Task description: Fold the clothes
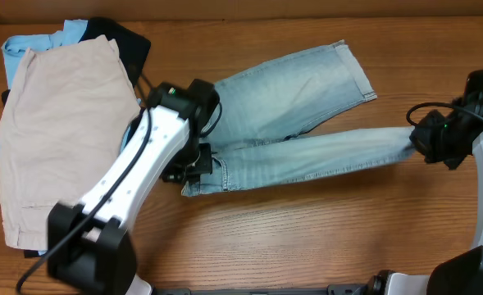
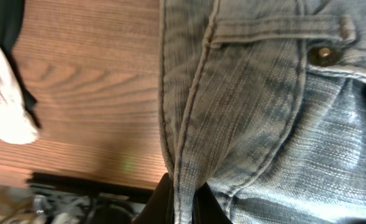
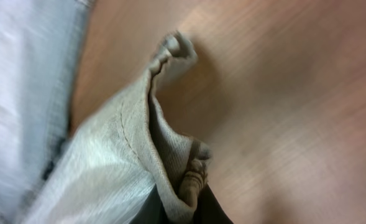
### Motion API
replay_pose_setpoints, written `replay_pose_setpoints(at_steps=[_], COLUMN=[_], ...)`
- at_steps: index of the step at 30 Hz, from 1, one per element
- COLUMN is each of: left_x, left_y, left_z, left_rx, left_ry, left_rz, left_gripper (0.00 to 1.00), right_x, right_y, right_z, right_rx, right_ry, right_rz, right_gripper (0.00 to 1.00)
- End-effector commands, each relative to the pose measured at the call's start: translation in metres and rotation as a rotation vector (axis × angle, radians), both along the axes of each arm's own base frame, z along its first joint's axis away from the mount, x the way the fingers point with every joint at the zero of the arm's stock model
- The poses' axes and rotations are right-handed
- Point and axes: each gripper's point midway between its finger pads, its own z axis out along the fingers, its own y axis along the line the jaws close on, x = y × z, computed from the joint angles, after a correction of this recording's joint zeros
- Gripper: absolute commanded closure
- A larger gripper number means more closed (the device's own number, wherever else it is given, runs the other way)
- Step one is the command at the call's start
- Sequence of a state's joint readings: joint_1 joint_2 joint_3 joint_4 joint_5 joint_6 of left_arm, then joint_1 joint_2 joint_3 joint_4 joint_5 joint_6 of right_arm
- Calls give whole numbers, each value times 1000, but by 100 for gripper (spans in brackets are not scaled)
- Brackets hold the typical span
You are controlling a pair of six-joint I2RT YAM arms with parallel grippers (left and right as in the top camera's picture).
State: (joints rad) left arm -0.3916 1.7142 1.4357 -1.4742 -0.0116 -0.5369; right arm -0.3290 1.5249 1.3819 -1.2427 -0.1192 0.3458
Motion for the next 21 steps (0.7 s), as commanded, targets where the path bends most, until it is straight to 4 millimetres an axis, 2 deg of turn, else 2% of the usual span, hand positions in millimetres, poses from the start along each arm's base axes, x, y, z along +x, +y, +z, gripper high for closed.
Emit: replay_pose_setpoints(at_steps=[1, 5, 8, 11, 15, 18, 21], left_x=[-7, 2, 17, 37, 67, 96, 130], left_y=[24, 35, 43, 52, 68, 78, 76], left_z=[-4, -10, -11, -11, -8, -1, 8], left_rx=[80, 100, 102, 102, 129, 158, 146], left_ry=[-55, -91, -148, -223, -345, -477, -615], left_rz=[137, 194, 224, 261, 303, 327, 312], left_gripper=[96, 96, 96, 96, 96, 96, 96], right_x=[22, 54, 80, 105, 136, 154, 168], right_y=[-3, 7, 22, 38, 52, 58, 61], right_z=[16, 27, 34, 33, 17, 0, -18], right_rx=[-48, -82, -96, -96, -90, -78, -68], right_ry=[-105, -225, -310, -369, -404, -413, -410], right_rz=[48, 98, 139, 162, 161, 153, 146], right_gripper=[96, 96, 96, 96, 96, 96, 96])
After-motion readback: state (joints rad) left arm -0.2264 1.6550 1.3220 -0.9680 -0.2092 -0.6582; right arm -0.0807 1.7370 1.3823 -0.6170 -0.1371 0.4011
